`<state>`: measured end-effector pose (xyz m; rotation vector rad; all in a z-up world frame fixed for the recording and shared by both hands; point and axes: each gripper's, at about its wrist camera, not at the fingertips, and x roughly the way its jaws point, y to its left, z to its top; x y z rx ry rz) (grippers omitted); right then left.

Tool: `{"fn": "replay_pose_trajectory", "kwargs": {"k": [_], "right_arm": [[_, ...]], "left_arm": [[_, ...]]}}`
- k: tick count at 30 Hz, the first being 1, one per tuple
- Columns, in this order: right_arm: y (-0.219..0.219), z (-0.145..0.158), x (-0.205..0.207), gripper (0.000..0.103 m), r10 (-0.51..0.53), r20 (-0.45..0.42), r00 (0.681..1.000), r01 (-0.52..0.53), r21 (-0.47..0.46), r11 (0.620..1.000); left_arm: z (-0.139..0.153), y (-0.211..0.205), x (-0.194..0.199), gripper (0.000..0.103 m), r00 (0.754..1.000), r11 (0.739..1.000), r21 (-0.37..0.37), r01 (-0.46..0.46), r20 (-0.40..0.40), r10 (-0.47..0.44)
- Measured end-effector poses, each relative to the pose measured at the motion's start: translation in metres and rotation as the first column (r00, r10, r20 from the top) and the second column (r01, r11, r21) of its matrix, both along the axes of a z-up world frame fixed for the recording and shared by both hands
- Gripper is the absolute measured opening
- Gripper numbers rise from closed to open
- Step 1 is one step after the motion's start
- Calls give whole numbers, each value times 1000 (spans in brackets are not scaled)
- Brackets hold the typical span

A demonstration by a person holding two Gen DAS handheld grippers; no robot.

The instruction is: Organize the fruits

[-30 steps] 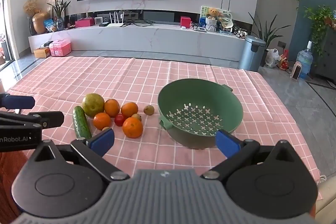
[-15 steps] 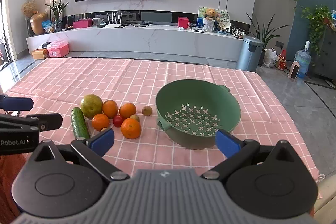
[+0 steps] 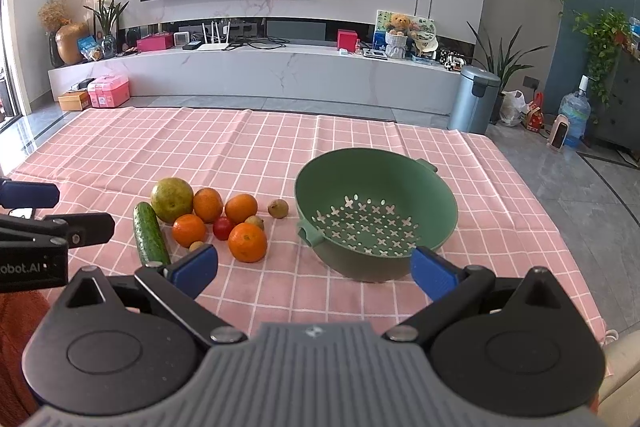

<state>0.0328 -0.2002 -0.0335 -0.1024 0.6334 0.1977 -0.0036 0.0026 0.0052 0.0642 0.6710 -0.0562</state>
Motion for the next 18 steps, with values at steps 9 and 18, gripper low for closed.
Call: {"fn": "replay_pose_trajectory", "kwargs": {"k": [9,18], "right_arm": [[-1,-1,2,99,-10,-3,1000,10,3,1000],[-1,-1,2,99,-13,-5,1000,13,3,1000]], "left_arm": [[0,0,-1,81,1000,1000,0,3,-1,-3],[0,-1,-1,81,1000,1000,2,4,-2,-4]]}}
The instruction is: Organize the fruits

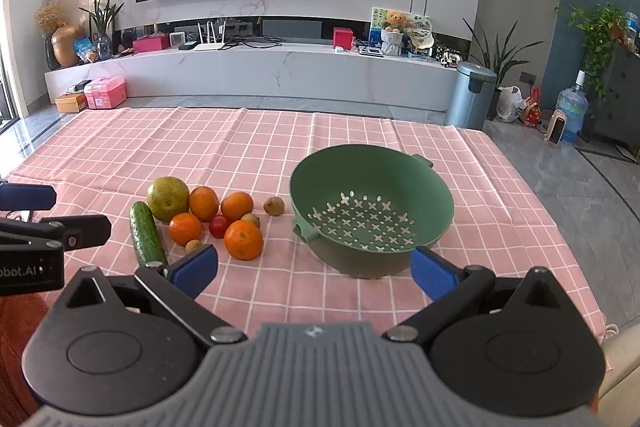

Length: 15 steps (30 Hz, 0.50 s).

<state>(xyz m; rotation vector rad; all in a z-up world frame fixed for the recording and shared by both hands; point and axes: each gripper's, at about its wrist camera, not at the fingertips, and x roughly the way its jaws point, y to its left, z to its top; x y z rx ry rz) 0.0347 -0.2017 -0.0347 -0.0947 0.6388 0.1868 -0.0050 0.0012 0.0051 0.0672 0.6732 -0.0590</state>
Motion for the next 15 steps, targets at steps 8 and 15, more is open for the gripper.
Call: {"fn": "replay_pose_trajectory", "kwargs": {"k": [8,15], "right_arm": [[0,-1,0,99,-1,-1,1000,1,-2,1000],[0,-2,0,99,-3,-1,1000,3,-1,1000]], "left_arm": [[-1,-2,0,81,1000,1000,2,1,-3,-1],[-1,-2,-1,81,1000,1000,3,0,-6,0]]}}
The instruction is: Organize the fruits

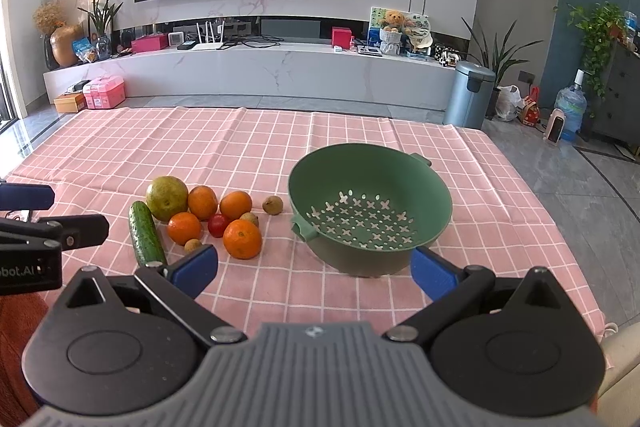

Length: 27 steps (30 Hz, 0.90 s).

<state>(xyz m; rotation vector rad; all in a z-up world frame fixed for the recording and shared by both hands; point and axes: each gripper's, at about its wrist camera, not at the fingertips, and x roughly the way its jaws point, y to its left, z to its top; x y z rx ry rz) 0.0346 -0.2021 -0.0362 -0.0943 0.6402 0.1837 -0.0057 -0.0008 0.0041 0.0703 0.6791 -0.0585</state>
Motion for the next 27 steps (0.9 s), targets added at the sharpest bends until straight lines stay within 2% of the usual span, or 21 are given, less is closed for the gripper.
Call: {"fn": "replay_pose_trajectory", "kwargs": {"k": [17,23,27], "right_arm": [[0,-2,0,99,-3,-7,1000,3,-1,1000],[3,-6,12,99,42,-9,999,-42,28,999],[11,-9,26,99,110,1,994,-109,70,992]], "left_arm": [[2,1,1,80,1000,1000,-8,7,-9,-7],[9,12,16,77,997,998,-4,57,-43,-57],[11,32,40,65,993,998,-22,52,-104,-54]]}}
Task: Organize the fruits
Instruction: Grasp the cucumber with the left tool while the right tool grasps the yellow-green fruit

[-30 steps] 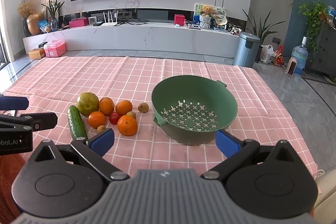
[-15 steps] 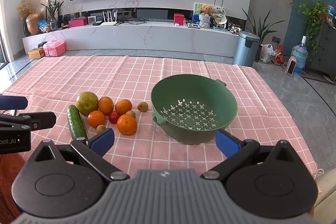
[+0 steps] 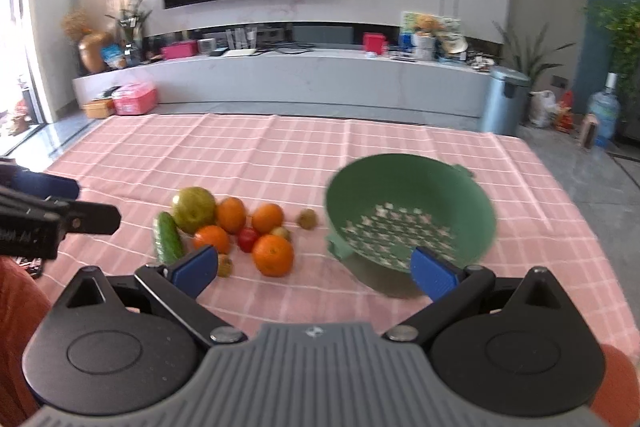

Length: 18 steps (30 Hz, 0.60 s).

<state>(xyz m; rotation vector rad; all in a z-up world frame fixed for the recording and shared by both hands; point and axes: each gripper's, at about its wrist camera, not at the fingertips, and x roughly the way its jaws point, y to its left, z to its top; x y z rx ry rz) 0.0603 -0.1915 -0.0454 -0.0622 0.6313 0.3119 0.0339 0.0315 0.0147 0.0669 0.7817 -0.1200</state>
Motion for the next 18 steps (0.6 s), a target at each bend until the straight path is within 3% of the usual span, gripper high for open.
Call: {"fn": "replay_pose_trajectory", "kwargs": {"k": [6,9,14,18], "right_arm": [[24,-7,31,96,108,-24,994,-106,46,993],[42,-12,50,83,162,-34,986,-161,33,986],[64,-26,82,58,211,-65,975,-211,15,977],[73,-38,105,49,227,-90,970,-228,-3,974]], "left_arm": [[-9,31,40,60,993,1000,-23,-12,-120,9],[-19,45,62,60,979,994,-76,-75,-193,60],[-52,57,97,60,920,965,-142,-223,-357,160],[-80,60,117,60,871,942,-154,-297,-447,202]]}}
